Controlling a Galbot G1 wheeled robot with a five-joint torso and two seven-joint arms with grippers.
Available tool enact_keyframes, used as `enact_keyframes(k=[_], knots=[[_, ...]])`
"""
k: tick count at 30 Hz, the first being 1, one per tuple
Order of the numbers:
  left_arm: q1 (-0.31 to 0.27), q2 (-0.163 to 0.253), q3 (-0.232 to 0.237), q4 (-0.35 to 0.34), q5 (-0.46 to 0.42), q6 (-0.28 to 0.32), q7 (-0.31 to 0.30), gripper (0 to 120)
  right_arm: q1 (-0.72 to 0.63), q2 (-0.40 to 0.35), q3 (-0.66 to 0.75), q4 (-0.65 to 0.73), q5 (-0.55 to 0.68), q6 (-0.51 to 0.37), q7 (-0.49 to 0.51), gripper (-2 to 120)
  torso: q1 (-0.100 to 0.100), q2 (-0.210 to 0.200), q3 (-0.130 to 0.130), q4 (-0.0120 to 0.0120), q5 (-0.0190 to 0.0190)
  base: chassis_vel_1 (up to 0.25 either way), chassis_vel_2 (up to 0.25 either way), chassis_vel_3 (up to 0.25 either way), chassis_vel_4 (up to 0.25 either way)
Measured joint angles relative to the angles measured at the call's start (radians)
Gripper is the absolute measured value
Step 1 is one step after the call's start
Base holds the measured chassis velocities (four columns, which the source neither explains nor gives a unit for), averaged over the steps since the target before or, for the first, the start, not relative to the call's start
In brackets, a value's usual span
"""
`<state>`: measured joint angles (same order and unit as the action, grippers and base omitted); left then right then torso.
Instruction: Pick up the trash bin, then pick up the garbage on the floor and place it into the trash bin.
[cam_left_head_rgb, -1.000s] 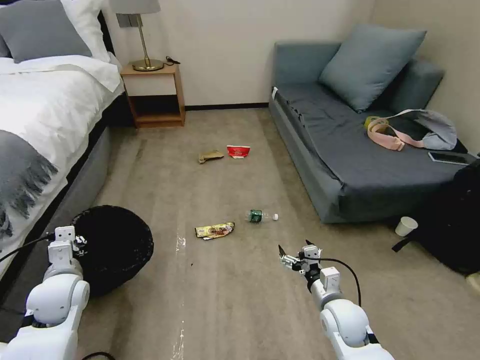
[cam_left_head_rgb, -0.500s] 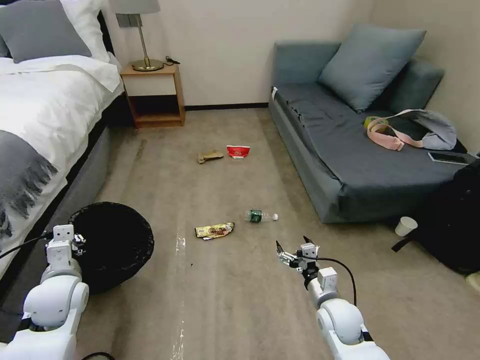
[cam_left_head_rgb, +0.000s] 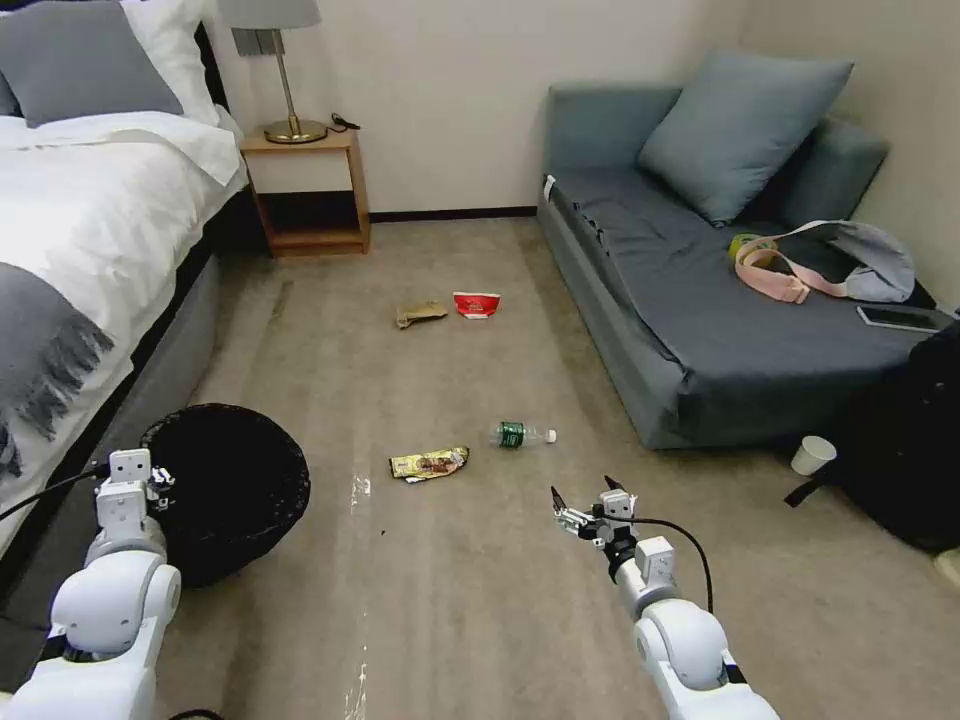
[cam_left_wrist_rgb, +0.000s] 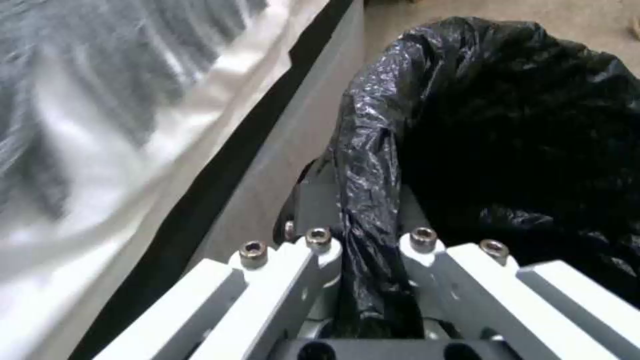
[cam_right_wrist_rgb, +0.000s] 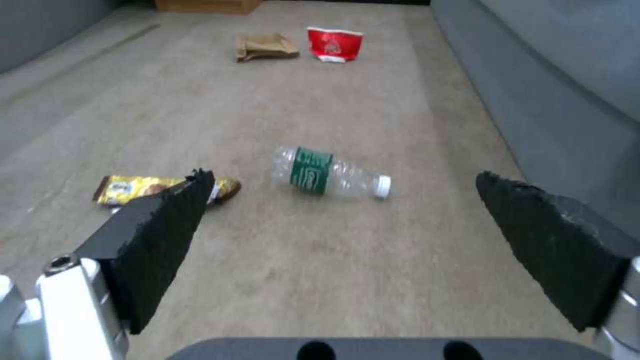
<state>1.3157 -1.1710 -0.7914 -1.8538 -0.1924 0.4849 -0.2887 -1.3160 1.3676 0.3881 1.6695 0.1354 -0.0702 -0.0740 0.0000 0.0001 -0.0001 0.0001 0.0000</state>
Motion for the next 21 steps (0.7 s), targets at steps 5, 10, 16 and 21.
enact_keyframes(k=[5,10,16,21], knots=[[-0.008,-0.002,0.007,0.007,0.001,-0.003,0.000,4,0.003,0.001,-0.001,-0.005,-0.003,0.000,0.000,100,0.000,0.000,0.000,-0.0002,-0.0001,-0.169,0.176,0.177,-0.198],[-0.014,-0.002,0.010,0.019,0.003,-0.009,0.001,4,0.007,0.001,-0.004,-0.012,-0.004,-0.002,-0.001,100,0.000,0.000,0.000,-0.0001,-0.0001,-0.182,0.180,0.205,-0.186],[-0.015,-0.005,0.012,0.025,0.009,-0.018,0.004,4,0.013,0.004,-0.011,-0.021,-0.008,-0.005,0.000,100,0.000,0.000,0.000,-0.0003,-0.0001,-0.148,0.139,0.157,-0.149],[-0.012,-0.008,0.012,0.025,0.011,-0.021,0.005,4,0.014,0.005,-0.015,-0.027,-0.013,-0.006,0.000,100,0.000,0.000,0.000,0.0001,0.0002,-0.143,0.154,0.142,-0.154]])
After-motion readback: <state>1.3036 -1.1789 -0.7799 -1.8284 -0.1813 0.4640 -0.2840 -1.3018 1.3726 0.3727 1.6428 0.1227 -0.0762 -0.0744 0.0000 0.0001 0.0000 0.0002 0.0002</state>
